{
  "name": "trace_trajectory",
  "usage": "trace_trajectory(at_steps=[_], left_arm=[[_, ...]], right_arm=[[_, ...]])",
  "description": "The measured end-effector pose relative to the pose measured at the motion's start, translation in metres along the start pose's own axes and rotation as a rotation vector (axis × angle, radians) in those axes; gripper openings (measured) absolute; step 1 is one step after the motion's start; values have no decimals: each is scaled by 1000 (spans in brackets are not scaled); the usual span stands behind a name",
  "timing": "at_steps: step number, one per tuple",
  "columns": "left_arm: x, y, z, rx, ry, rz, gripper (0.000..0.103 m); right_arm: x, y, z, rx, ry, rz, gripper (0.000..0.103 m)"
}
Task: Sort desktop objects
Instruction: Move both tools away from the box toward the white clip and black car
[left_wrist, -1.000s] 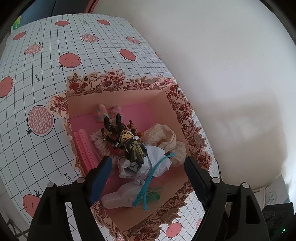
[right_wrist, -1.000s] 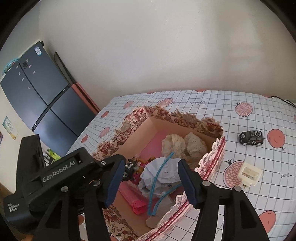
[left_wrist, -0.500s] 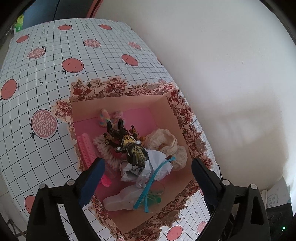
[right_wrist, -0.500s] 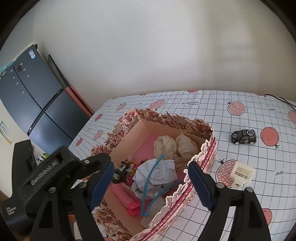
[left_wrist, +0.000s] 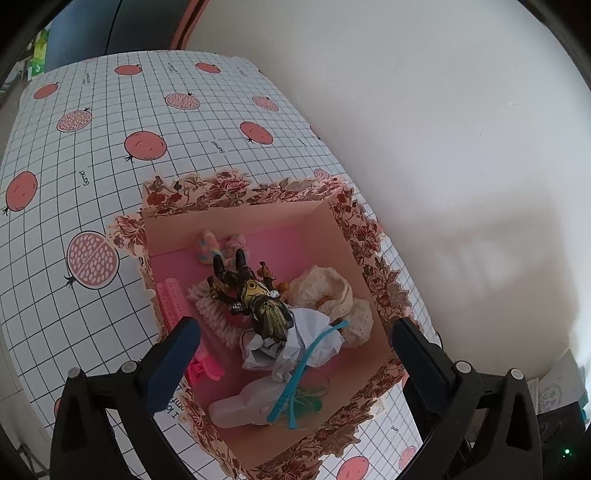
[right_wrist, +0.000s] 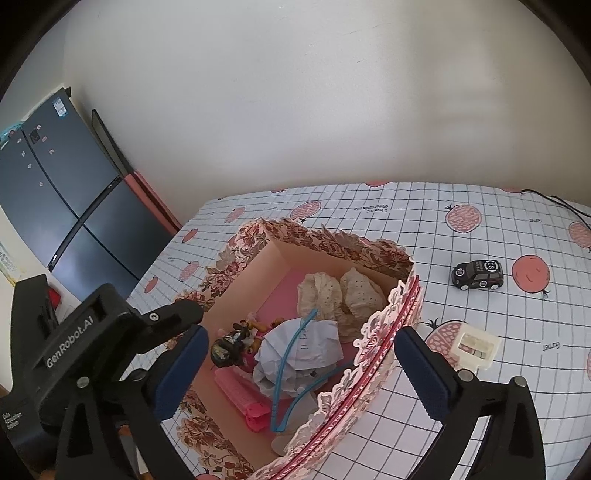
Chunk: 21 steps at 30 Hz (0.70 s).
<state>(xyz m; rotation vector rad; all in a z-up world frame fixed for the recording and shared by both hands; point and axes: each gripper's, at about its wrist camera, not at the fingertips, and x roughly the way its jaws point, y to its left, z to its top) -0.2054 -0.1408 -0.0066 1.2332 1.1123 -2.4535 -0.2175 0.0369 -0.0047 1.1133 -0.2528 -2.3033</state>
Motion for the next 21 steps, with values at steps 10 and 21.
trace_trajectory(at_steps=[10,21], left_arm=[[-10,-22,-5,101,-50,3,103],[-37,-65,-19,266,-166,8,103]], right_arm=[[-11,-9,3,-27,-2,-39,103],[-53,-35,12,3,-37,-96,103]])
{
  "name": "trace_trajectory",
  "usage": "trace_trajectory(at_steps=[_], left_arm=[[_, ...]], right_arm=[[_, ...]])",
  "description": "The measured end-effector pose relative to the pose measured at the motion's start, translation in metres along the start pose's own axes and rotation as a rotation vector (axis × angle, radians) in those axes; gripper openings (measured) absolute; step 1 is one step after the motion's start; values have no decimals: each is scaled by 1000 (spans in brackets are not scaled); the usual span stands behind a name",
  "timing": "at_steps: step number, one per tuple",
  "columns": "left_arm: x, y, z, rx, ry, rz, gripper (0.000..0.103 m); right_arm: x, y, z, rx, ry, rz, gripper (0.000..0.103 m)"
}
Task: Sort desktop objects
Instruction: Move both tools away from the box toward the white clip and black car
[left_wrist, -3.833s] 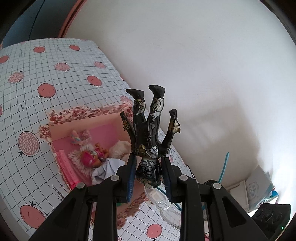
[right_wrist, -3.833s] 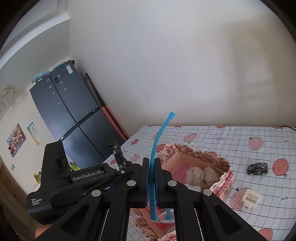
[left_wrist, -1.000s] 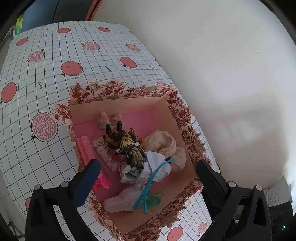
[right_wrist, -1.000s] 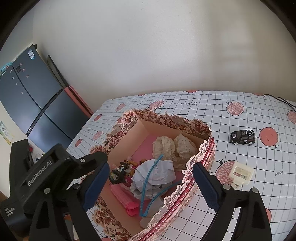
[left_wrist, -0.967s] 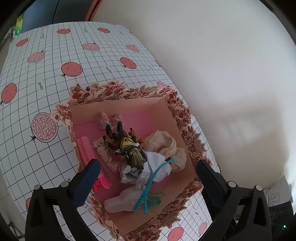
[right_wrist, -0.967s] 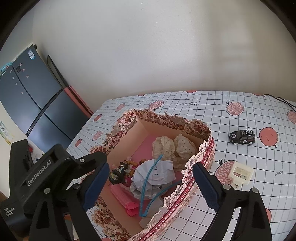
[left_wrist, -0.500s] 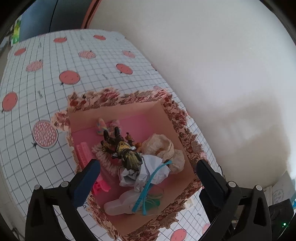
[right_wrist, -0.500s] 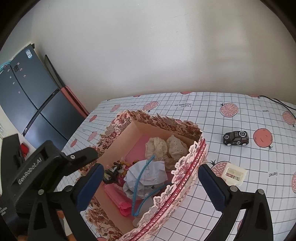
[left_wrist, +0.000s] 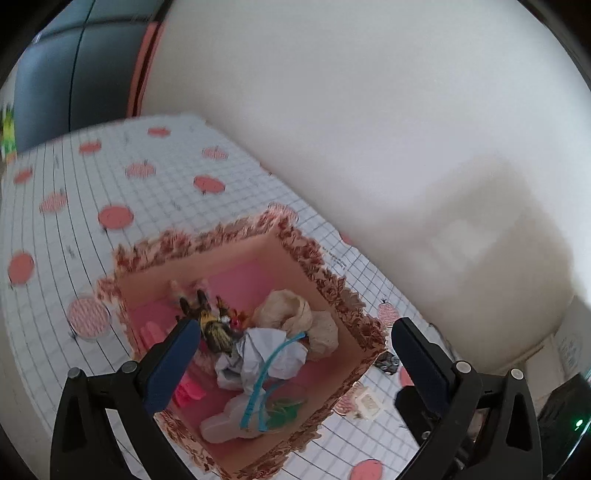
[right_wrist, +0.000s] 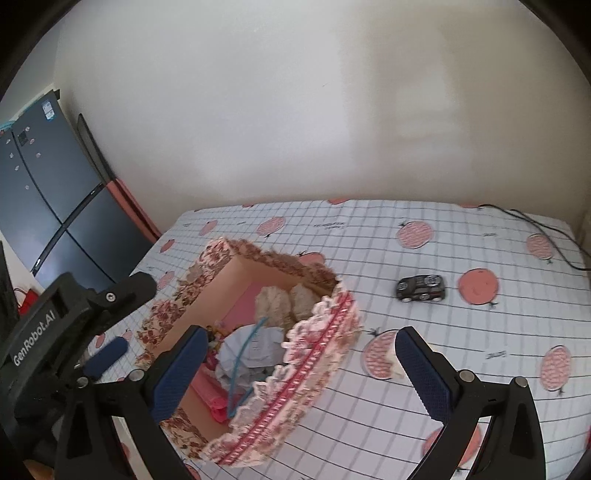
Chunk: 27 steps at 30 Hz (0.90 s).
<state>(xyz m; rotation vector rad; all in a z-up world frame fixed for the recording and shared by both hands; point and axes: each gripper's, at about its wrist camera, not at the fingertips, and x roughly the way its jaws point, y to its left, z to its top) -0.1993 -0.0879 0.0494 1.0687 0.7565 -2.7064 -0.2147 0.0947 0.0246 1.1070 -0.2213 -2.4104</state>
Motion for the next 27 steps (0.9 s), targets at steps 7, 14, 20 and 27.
trace_trajectory(at_steps=[7,14,20,27], left_arm=[[-11,-21,-4,74,-50,36,103],[-18,-54,-16,161,-86,29,103],[-20,-75,-29,164,-120,21,103],[-8,-106,-46,255,-113,12,103]], right_arm=[[-23,-28,6,31,-21,-35,103],[-45,-54,9,46,-51,-66,103],[-59,-77,6,68,-75,-80,103],[-62,-104,1,83,-61,-115,103]])
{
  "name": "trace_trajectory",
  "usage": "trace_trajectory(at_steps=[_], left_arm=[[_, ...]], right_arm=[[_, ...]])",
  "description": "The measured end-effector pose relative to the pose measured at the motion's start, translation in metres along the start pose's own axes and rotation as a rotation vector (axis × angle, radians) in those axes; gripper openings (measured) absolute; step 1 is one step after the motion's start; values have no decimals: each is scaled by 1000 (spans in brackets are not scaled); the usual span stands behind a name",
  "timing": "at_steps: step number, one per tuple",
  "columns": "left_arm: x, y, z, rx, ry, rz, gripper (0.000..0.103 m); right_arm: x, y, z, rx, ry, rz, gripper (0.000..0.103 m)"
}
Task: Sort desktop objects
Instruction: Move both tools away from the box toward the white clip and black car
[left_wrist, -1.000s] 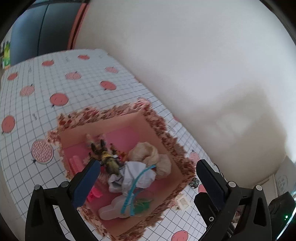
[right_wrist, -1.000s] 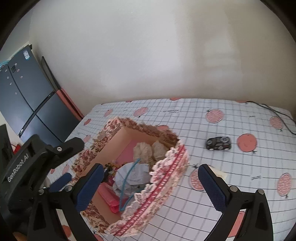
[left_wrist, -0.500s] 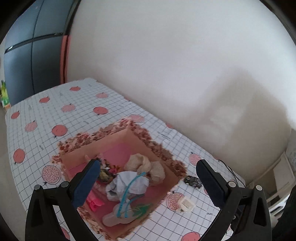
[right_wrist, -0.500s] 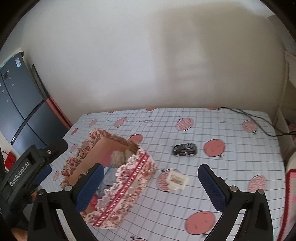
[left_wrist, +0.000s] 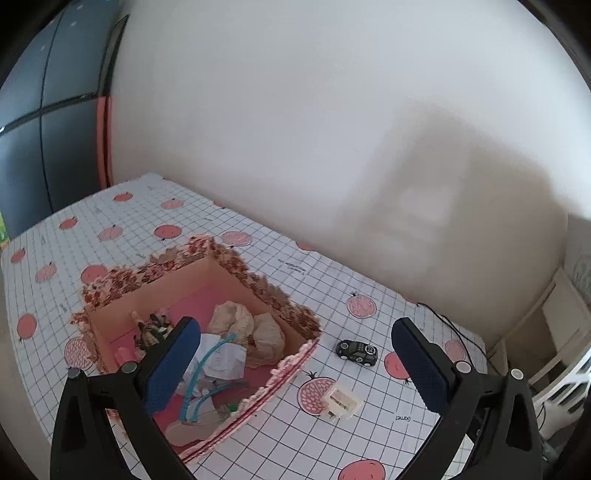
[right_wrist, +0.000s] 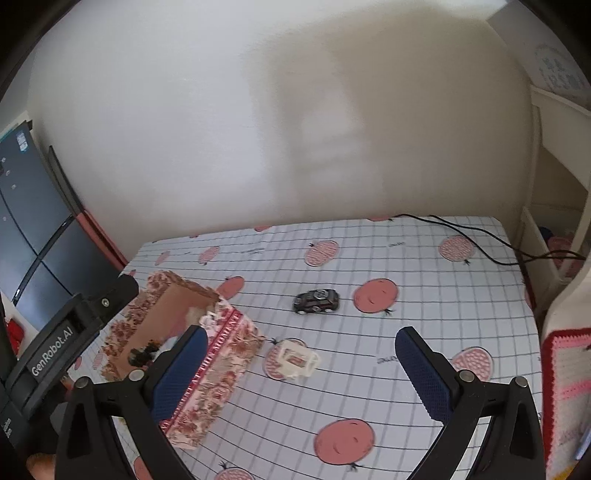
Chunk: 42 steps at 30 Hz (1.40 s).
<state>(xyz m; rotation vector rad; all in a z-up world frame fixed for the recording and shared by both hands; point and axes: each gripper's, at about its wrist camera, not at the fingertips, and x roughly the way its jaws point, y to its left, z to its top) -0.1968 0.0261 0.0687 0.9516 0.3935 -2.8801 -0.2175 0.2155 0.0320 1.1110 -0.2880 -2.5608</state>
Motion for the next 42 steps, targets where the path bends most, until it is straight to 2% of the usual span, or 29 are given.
trace_trajectory(at_steps=[5,13,25,31,38,42], left_arm=[[4,-20,-6,39,-11,-49,103],[30,-48,-23,114,34,-94,103],[75,-68,-50,160,162,-201,103],[107,-65,-66,123,287,-246,103],[134,-67,-83,148,371,-225,103],[145,-63,-88,144,388,-216,103]], right_arm=[[1,-18,-2,19,9,-18,103],[22,-49,-12,66,70,-54,103],[67,-88,-37,154,196,-110,103],[80,-94,-45,150,232,-136,103],[91,-97,-48,137,243,-147,103],[98,-101,-50,133,252,-156,103]])
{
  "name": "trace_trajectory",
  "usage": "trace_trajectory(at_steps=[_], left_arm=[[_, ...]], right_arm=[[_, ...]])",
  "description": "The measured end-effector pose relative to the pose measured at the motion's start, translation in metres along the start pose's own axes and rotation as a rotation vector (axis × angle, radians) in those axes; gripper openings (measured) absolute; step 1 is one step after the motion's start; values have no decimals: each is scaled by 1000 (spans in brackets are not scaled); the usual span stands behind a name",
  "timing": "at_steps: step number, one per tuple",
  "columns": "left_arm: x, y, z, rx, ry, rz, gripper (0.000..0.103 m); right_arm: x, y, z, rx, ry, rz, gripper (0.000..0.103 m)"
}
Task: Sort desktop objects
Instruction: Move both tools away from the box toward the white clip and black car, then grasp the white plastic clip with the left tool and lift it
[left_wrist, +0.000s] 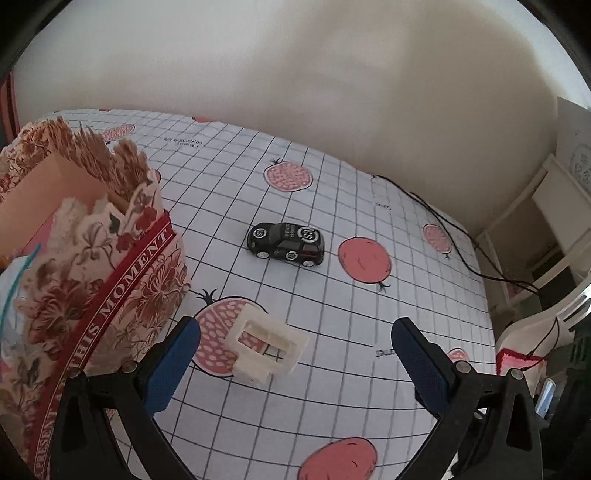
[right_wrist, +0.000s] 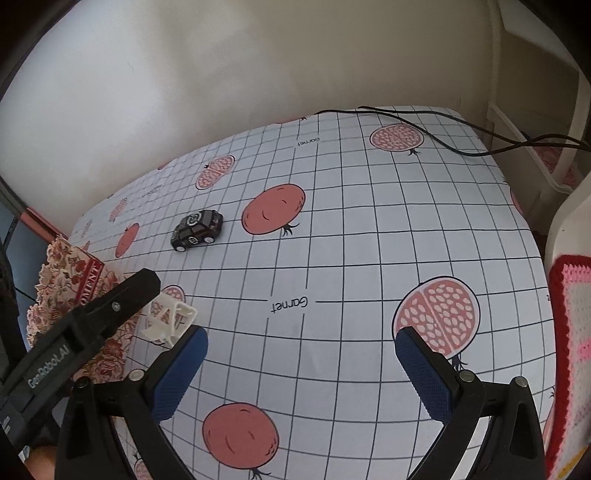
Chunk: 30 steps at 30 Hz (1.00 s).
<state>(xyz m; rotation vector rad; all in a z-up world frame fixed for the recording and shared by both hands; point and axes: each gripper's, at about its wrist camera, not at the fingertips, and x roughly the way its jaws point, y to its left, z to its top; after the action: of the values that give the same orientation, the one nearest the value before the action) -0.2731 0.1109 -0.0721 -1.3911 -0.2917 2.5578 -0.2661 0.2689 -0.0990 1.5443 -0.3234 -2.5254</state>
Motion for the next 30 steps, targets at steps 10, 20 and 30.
trace_trajectory(at_steps=[10,20,30], left_arm=[[18,-2,0,84,30,11,101],[33,-1,-3,139,77,21,89],[44,11,-3,140,95,51,60]], right_arm=[[12,-10,4,-30,9,-56,103],[11,-29,8,21,2,-62,103],[16,-18,8,1,-17,-36,103]])
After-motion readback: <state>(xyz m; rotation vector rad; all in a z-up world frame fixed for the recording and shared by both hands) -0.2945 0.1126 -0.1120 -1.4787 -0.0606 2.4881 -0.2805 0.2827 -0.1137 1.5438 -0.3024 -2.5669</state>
